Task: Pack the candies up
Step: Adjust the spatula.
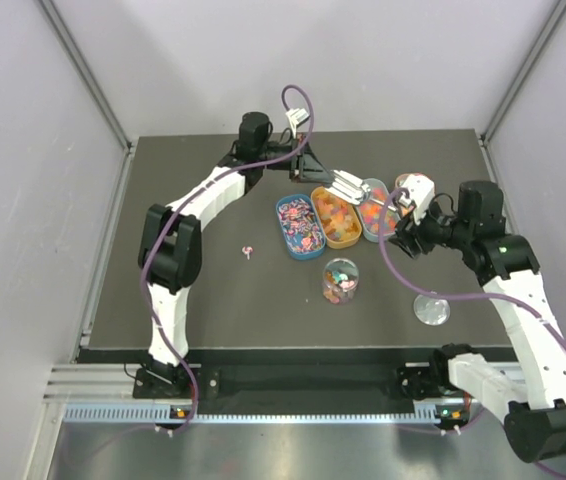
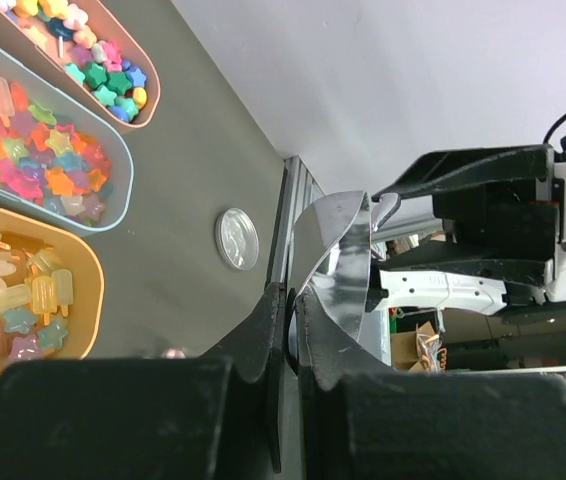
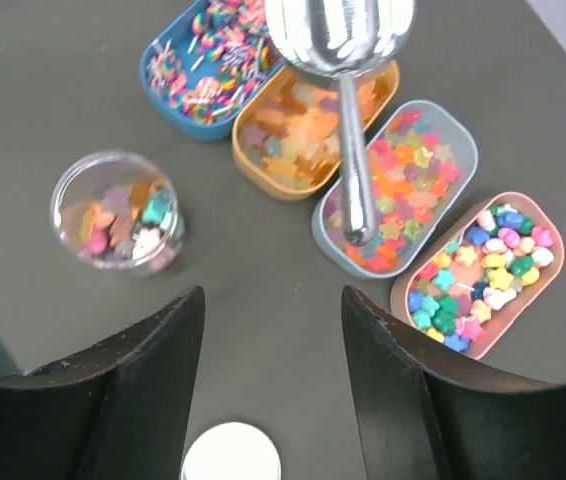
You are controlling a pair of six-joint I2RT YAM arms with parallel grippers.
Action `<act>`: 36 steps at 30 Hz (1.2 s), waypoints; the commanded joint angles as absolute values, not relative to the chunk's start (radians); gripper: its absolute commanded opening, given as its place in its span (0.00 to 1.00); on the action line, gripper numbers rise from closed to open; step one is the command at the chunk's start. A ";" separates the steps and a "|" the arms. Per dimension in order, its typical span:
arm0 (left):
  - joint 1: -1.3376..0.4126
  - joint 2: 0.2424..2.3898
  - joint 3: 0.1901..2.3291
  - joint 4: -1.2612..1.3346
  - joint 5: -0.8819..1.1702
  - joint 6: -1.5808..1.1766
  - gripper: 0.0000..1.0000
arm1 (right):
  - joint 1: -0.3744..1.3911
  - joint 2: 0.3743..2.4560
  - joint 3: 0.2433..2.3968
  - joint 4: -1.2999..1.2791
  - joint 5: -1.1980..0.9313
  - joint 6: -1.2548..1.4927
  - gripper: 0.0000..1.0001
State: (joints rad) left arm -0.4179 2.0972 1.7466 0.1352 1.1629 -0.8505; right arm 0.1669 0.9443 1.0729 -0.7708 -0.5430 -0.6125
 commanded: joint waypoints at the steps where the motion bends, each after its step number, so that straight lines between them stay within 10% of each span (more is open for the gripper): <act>1: -0.413 2.003 1.733 0.203 1.196 -0.861 0.00 | 0.153 0.924 1.032 -0.522 -0.531 -0.491 0.57; 36: -0.400 2.008 1.707 0.322 1.293 -1.006 0.00 | 0.153 0.824 0.832 -0.048 -0.732 -0.291 0.48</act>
State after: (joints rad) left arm -0.4099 2.0079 1.7103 0.2123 1.2579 -0.9611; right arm 0.1604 0.8627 0.8917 -0.1665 -0.6785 -0.2359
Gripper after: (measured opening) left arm 0.074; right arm 0.477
